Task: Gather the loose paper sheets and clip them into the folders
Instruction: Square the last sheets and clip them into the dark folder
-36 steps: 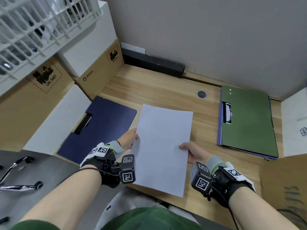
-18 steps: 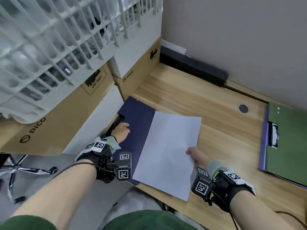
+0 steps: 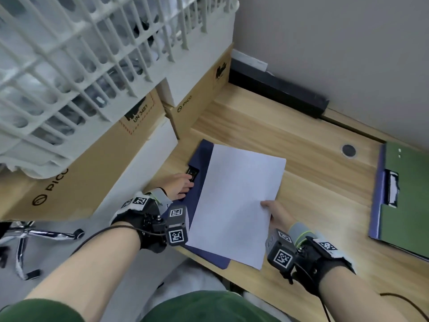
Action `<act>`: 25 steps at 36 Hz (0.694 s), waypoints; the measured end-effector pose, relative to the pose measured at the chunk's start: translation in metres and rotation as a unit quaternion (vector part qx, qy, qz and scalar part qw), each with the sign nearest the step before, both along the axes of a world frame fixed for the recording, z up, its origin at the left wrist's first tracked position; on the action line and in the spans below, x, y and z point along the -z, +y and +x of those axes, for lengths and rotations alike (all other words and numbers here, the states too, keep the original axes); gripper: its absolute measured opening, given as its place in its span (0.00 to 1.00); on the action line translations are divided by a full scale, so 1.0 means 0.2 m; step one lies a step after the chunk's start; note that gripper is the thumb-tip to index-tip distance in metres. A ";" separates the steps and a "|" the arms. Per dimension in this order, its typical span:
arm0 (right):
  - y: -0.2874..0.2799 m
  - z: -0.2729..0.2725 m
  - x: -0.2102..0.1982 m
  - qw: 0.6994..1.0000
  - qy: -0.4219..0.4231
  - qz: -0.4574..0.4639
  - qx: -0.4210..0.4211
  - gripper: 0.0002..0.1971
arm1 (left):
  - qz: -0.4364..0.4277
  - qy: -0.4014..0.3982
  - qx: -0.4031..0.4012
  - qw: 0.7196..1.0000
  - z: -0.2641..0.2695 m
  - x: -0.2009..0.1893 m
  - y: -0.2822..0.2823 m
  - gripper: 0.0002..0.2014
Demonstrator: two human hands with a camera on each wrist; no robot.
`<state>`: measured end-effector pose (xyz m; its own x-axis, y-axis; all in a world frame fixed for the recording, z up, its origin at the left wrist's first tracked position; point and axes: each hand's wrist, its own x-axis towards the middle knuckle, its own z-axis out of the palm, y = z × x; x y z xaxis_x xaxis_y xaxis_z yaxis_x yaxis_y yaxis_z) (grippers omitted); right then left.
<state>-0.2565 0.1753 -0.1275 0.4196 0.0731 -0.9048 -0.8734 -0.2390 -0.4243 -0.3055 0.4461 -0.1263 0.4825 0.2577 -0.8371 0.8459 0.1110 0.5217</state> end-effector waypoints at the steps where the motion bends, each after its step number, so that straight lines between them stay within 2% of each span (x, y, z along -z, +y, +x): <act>1: -0.03 0.00 -0.01 1.000 0.000 0.006 0.012 0.15 | -0.014 0.001 -0.005 1.000 0.00 0.00 -0.03 0.18; 3: -0.12 0.01 -0.02 0.999 -0.001 0.010 0.030 0.13 | -0.034 0.000 -0.002 0.999 0.02 0.03 -0.11 0.18; 8: -0.40 -0.03 0.01 0.996 -0.017 -0.013 0.087 0.16 | -0.087 0.008 0.022 0.996 0.08 0.06 -0.36 0.19; 11: -0.61 -0.08 -0.02 0.993 -0.016 -0.018 0.116 0.09 | -0.115 0.005 0.040 0.993 0.12 0.05 -0.59 0.16; 17: -0.93 -0.18 0.05 0.985 -0.028 -0.010 0.168 0.08 | -0.137 0.010 0.056 0.989 0.12 0.06 -0.88 0.06; 25: -1.25 -0.27 0.07 0.974 -0.065 0.027 0.216 0.19 | -0.164 0.026 0.032 0.986 0.12 0.08 -1.16 0.12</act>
<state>-0.3103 -0.0740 -0.1417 0.5333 -0.0895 -0.8412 -0.8251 0.1643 -0.5406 -0.2814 0.2143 -0.1415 0.4428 -0.0607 -0.8946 0.8813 0.2128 0.4218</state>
